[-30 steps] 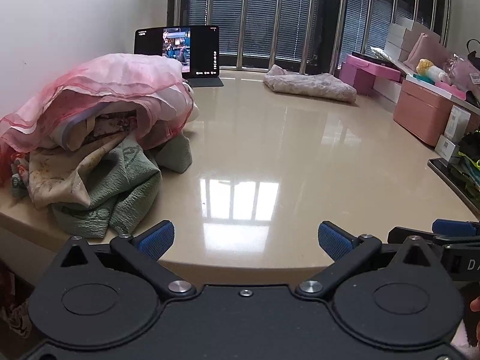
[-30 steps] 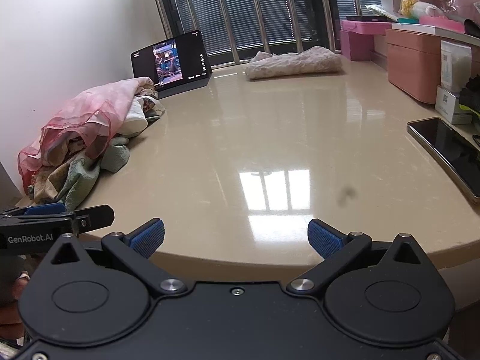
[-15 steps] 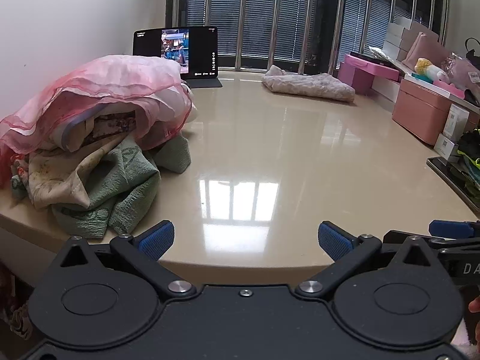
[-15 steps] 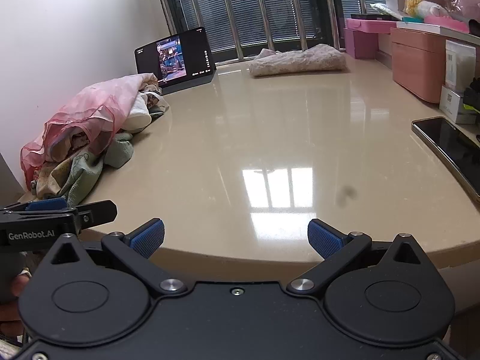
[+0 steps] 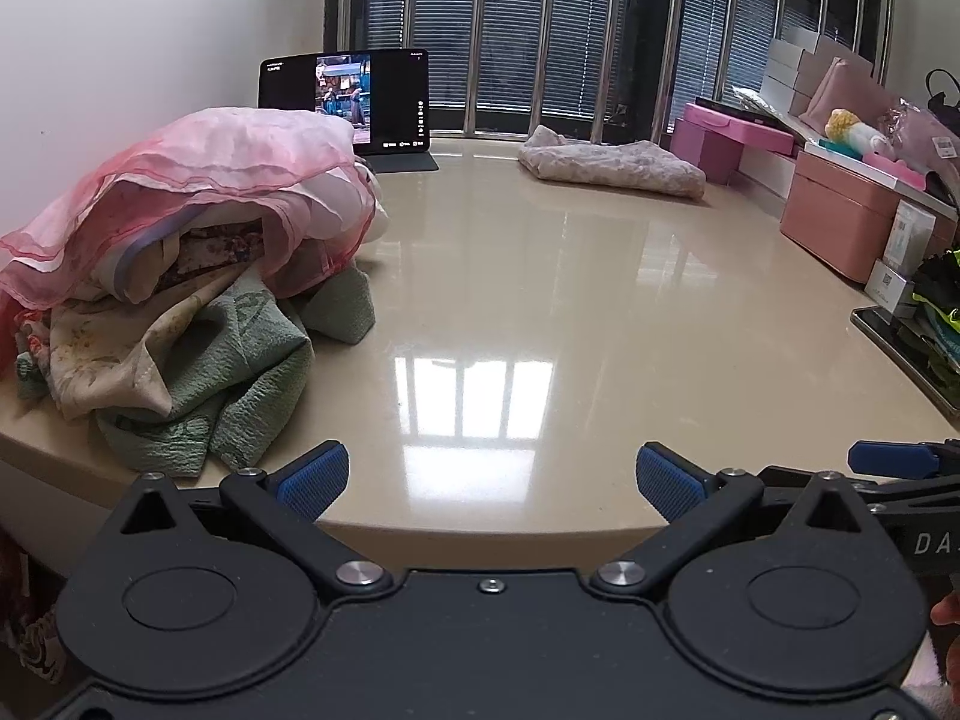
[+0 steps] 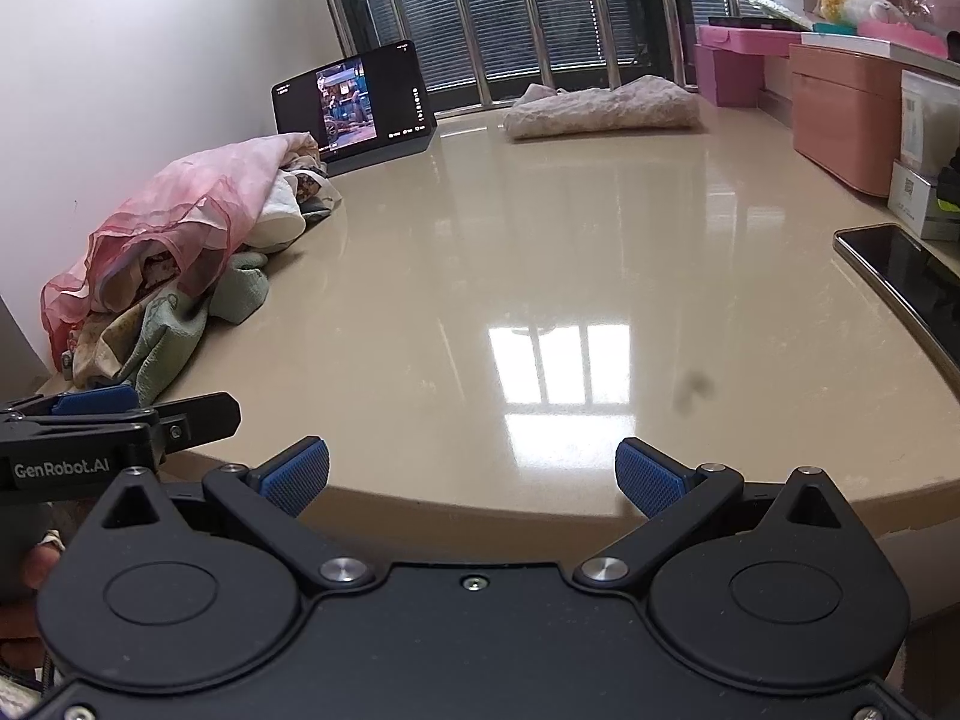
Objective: Fold clothes
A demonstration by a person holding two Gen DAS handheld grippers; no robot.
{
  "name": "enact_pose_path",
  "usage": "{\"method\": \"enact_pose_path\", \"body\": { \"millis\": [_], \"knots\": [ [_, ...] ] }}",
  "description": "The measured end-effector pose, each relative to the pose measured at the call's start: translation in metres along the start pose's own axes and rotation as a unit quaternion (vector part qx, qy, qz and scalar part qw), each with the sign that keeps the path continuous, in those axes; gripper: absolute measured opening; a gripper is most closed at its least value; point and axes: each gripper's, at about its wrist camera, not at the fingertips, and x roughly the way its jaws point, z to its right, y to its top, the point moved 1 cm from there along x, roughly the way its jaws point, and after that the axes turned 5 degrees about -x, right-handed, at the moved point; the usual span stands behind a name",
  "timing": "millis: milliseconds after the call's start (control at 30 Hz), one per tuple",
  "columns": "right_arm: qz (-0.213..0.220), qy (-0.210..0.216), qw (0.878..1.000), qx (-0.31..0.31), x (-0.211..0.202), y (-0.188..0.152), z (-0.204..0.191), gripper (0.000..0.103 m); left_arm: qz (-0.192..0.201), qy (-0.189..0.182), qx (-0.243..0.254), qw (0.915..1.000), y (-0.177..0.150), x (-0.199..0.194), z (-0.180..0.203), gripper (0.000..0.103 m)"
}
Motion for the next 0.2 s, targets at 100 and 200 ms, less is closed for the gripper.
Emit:
{"method": "enact_pose_path", "body": {
  "millis": [100, 200],
  "knots": [
    [-0.001, 0.000, 1.000, -0.001, 0.0005, 0.0013, 0.0004, 0.103, 0.003, -0.001, 0.002, 1.0000, -0.0005, -0.0009, 0.0007, 0.103],
    [-0.001, 0.000, 1.000, 0.000, 0.0007, 0.0012, 0.0006, 0.103, 0.006, 0.001, 0.003, 1.0000, -0.0006, -0.0017, 0.0008, 0.103]
  ]
}}
